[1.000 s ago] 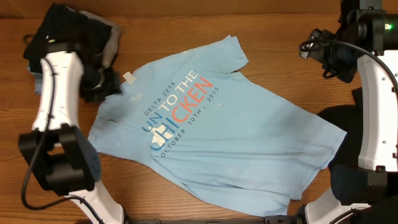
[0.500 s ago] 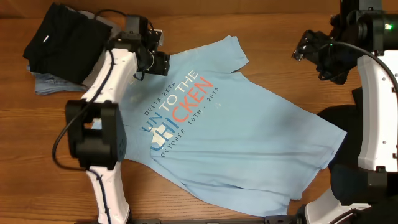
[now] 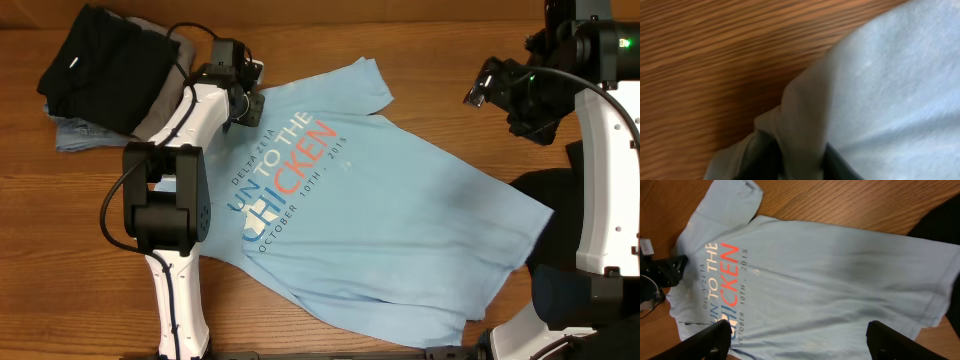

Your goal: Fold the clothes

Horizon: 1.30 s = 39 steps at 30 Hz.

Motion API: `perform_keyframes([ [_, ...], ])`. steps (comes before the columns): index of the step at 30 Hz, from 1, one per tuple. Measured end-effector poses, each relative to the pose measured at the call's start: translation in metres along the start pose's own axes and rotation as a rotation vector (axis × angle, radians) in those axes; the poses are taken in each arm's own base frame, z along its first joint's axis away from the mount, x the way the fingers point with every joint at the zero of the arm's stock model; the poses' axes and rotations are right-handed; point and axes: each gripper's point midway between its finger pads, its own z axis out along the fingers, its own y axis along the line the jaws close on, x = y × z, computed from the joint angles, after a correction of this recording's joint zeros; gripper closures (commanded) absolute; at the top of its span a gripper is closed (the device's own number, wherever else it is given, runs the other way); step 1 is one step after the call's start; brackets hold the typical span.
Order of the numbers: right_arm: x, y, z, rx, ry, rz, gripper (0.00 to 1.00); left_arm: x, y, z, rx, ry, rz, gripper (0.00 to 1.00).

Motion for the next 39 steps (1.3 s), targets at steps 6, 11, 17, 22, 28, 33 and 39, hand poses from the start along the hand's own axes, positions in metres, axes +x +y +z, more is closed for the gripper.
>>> perform_keyframes([
  [6, -0.003, -0.007, 0.008, 0.035, -0.006, 0.002, 0.06, 0.018, 0.059, -0.003, -0.090, 0.040, -0.187, 0.95],
  [11, -0.001, -0.030, 0.055, 0.105, 0.045, 0.027, 0.09, 0.042, 0.120, -0.009, -0.030, 0.049, -0.383, 0.77],
  [17, 0.012, -0.074, 0.122, 0.172, 0.114, 0.113, 0.23, 0.045, 0.122, -0.017, 0.046, 0.046, -0.427, 0.44],
  [22, 0.007, -0.099, 0.169, 0.166, 0.063, 0.143, 0.32, 0.023, 0.110, -0.051, 0.104, -0.020, -0.404, 0.39],
  [28, 0.012, -0.112, 0.212, 0.142, 0.004, 0.135, 0.32, -0.011, 0.101, -0.167, 0.118, -0.183, -0.372, 0.37],
  [33, 0.007, -0.115, 0.233, 0.108, -0.070, 0.123, 0.34, -0.014, 0.083, -0.272, 0.110, -0.307, -0.336, 0.36],
  [39, 0.002, -0.115, 0.244, 0.088, -0.112, 0.135, 0.51, 0.004, 0.059, -0.343, 0.114, -0.376, -0.306, 0.36],
])
